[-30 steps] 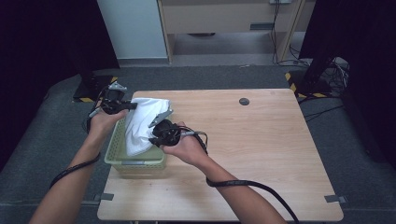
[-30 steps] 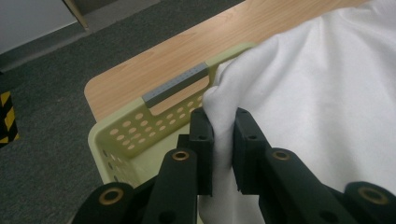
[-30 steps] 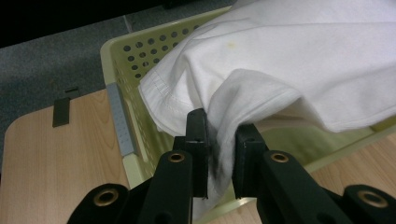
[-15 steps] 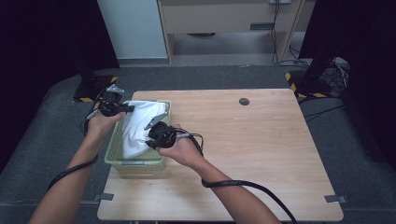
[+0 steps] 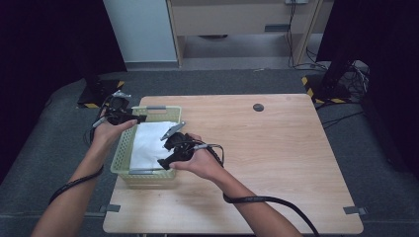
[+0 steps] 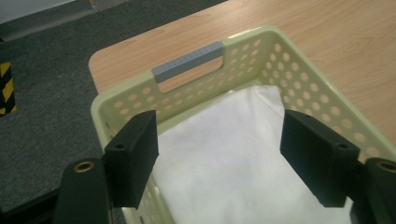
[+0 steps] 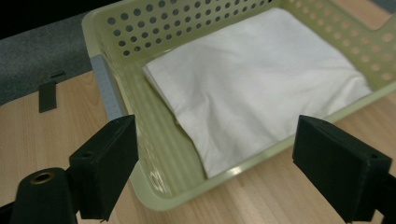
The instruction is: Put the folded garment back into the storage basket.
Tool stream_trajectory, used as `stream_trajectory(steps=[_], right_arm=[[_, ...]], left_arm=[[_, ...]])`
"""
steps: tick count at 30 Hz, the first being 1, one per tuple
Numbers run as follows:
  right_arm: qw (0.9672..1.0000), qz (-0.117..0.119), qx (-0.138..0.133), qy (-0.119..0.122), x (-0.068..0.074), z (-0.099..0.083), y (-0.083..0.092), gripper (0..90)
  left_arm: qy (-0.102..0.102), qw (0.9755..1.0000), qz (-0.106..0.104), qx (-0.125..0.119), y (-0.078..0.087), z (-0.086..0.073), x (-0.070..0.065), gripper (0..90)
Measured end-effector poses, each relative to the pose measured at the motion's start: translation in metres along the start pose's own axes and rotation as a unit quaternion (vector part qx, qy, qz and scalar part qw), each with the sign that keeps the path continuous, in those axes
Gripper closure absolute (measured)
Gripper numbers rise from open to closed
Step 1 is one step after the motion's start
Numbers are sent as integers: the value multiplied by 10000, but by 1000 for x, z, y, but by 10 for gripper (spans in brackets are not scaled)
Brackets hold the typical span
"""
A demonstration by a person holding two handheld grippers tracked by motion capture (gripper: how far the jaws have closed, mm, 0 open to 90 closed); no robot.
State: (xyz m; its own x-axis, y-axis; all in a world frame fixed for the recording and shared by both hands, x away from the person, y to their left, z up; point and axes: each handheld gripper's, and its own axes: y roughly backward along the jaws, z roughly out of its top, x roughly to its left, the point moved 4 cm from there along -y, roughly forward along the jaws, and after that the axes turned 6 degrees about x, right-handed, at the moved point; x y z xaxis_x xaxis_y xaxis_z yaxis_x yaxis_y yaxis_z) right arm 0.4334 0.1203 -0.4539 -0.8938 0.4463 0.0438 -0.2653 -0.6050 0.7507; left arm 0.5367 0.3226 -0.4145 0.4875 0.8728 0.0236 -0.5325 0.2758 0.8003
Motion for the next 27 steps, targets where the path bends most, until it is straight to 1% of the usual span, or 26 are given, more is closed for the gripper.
stream_trajectory(steps=[1,4,8,10,12,15,16,18,19,22,23,24,25,26,27], right_arm=[[10000,-39,-57,13,-1,-1,4,134],[9998,-105,-134,-68,-7,-5,15,88],[9995,-214,-117,-179,-16,-16,29,58],[9991,-297,-90,-302,-22,-24,35,63],[9985,-358,-61,-409,-28,-33,42,64],[9973,-431,18,-599,-37,-48,53,74],[9969,-421,37,-665,-40,-53,57,75],[9959,-407,9,-809,-46,-62,66,75],[9953,-442,10,-861,-50,-67,70,75],[9940,-521,7,-967,-59,-80,83,69],[9933,-558,1,-1010,-62,-85,87,69],[9933,-558,1,-1010,-62,-85,87,69],[9921,-622,6,-1089,-67,-94,94,69],[9916,-647,15,-1116,-70,-98,97,67],[9916,-647,15,-1116,-70,-98,97,67]], left_arm=[[-34,10000,-12,22,0,1,-3,249],[-10,9999,-100,49,-1,4,-12,208],[1,9997,-191,125,-4,7,-24,144],[-84,9998,-103,146,-5,9,-31,127],[-136,9997,-94,178,-8,12,-40,122],[-219,9994,-77,272,-13,17,-55,114],[-245,9992,-84,294,-15,20,-60,113],[-279,9991,-130,288,-17,24,-72,105],[-312,9990,-164,279,-18,27,-78,105],[-439,9985,-224,257,-22,33,-98,100],[-439,9985,-224,257,-22,33,-98,98],[-483,9982,-246,251,-23,35,-104,98],[-539,9977,-295,273,-28,38,-117,96],[-580,9974,-322,290,-31,39,-123,96],[-580,9974,-322,290,-31,39,-123,96]])
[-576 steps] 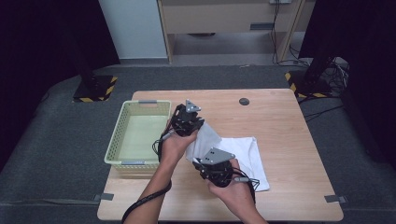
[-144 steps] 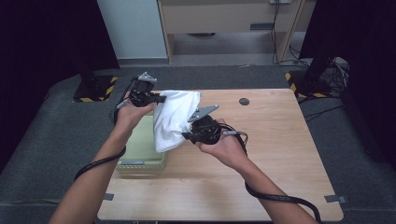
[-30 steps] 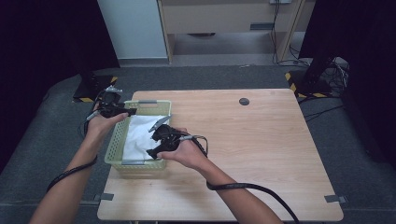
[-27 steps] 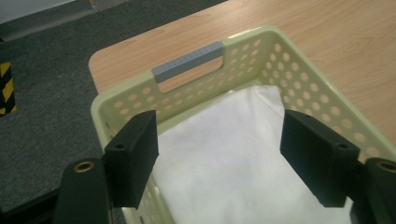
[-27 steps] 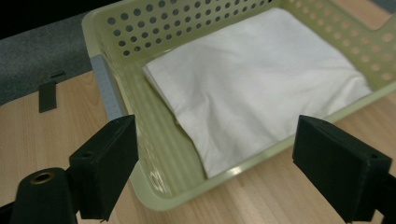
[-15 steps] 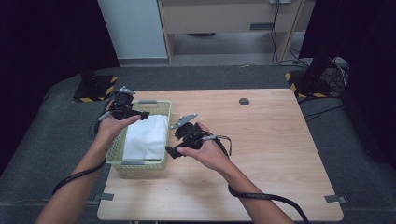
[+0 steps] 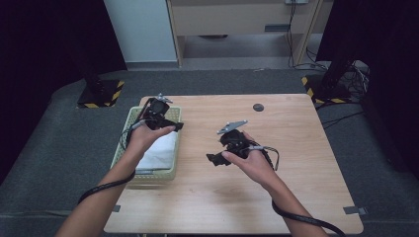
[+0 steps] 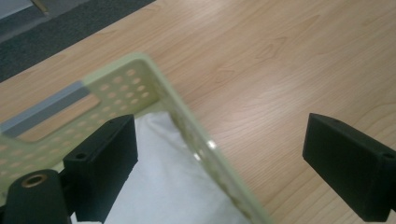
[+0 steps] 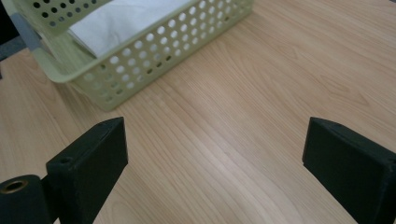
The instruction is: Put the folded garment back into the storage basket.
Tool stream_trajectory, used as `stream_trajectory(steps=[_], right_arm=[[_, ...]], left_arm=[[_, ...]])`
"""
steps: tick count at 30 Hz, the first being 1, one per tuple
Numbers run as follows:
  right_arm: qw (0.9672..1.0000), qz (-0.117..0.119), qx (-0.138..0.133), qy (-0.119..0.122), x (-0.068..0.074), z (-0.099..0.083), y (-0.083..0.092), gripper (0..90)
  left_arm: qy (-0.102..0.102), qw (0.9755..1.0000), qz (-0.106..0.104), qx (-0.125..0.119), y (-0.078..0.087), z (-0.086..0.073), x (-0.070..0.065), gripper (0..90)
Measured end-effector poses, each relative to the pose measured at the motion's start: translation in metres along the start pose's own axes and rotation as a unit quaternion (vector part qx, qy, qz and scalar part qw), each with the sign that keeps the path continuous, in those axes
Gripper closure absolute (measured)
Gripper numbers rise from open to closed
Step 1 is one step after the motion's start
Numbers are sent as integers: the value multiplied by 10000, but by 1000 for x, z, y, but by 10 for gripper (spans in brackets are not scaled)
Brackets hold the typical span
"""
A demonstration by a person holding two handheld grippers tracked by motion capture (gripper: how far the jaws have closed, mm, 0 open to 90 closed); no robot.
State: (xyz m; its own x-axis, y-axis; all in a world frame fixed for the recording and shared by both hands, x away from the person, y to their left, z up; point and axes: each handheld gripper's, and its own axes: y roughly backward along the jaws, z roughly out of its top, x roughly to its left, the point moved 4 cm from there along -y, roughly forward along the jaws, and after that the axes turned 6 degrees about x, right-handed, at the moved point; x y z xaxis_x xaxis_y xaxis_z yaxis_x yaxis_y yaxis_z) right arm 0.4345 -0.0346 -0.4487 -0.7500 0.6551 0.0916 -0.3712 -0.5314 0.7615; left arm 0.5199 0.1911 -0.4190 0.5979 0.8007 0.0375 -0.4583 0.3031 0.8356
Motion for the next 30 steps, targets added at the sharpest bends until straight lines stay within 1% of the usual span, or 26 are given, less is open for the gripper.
stream_trajectory(steps=[1,2,3,4,5,6,7,8,9,10,11,12,13,14,15,18,21,23,25,26,27,30], right_arm=[[10000,-31,24,-41,-4,-4,3,66],[9998,-124,64,-145,-14,-14,7,67],[9998,-124,64,-145,-14,-14,7,67],[9995,-190,52,-230,-21,-22,11,67],[9993,-217,56,-302,-25,-26,12,67],[9993,-217,56,-302,-25,-26,12,67],[9990,-252,49,-356,-29,-31,14,67],[9982,-344,33,-493,-37,-42,18,67],[9982,-344,33,-493,-37,-42,18,67],[9975,-412,26,-575,-42,-50,21,67],[9975,-412,26,-575,-42,-50,21,67],[9971,-454,20,-606,-45,-55,23,67],[9965,-504,42,-661,-50,-63,25,67],[9960,-528,41,-715,-52,-67,26,66],[9951,-569,51,-804,-56,-74,27,66],[9932,-647,73,-970,-65,-90,28,65],[9907,-735,107,-1141,-74,-106,28,66],[9892,-805,139,-1219,-80,-116,28,65],[9877,-843,171,-1303,-84,-125,28,65],[9867,-886,223,-1343,-88,-134,27,65],[9862,-894,232,-1377,-89,-137,27,65],[9842,-916,327,-1482,-94,-151,23,65]], left_arm=[[-36,10000,-27,33,-4,2,-7,96],[-105,9999,-46,59,-7,5,-17,95],[-105,9999,-46,59,-7,5,-17,95],[-206,9998,-64,42,-8,8,-29,95],[-250,9997,-78,24,-9,10,-35,95],[-250,9997,-78,24,-9,10,-35,95],[-309,9995,-103,21,-9,11,-42,93],[-430,9990,-154,12,-9,15,-55,92],[-430,9990,-154,12,-9,15,-55,92],[-517,9984,-228,-45,-10,17,-68,92],[-517,9984,-228,-45,-10,17,-68,93],[-611,9977,-283,-28,-13,17,-79,93],[-641,9975,-304,-18,-15,17,-84,94],[-701,9970,-338,13,-18,17,-91,93],[-730,9967,-359,22,-20,17,-96,93],[-773,9961,-431,27,-29,15,-111,93],[-823,9952,-520,67,-44,12,-129,93],[-903,9947,-494,80,-52,8,-137,94],[-972,9941,-484,77,-64,1,-147,102],[-963,9939,-517,122,-74,-6,-151,101],[-932,9940,-553,150,-79,-11,-154,101],[-841,9944,-640,63,-91,-20,-161,99]])
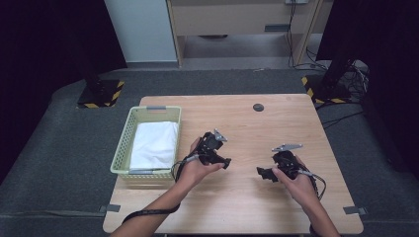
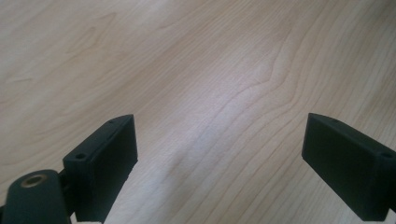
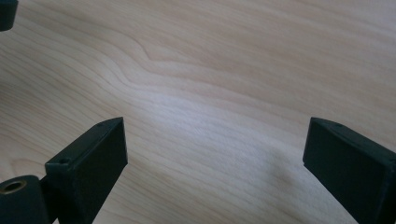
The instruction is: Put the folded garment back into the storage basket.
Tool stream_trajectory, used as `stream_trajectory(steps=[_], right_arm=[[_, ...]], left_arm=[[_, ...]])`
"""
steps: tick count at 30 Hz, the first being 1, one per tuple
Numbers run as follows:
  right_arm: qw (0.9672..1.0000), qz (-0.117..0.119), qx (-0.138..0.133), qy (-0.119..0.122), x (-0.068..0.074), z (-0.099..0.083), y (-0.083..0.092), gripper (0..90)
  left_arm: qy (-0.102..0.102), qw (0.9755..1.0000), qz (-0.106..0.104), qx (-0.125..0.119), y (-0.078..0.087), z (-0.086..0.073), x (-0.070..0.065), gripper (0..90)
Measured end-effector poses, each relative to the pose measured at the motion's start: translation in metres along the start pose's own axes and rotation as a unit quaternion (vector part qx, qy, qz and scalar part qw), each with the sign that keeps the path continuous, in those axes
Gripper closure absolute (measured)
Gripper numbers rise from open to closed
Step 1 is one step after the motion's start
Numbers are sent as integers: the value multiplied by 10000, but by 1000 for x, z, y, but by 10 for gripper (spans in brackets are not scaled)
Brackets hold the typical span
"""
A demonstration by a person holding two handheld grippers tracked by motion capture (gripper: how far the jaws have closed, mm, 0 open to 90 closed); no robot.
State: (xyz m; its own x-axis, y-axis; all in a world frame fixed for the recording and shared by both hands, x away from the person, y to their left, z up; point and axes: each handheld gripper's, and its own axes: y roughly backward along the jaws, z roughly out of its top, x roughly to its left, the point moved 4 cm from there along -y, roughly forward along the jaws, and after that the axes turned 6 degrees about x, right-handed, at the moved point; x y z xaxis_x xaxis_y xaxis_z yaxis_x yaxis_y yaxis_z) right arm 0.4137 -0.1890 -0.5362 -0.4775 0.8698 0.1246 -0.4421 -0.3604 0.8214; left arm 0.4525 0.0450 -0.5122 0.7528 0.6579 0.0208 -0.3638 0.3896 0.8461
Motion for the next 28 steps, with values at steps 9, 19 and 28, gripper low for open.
stream_trajectory(steps=[9,19,28], right_arm=[[9995,-87,190,-217,-10,-16,-13,43],[9983,-520,-6,267,-2,-22,-21,4],[9970,-598,-465,183,1,-31,-21,4]], left_arm=[[219,9994,-195,-199,-17,-16,-13,88],[127,9995,-64,-282,-36,-39,-26,42],[168,9982,-4,-571,-36,-45,-31,24]])
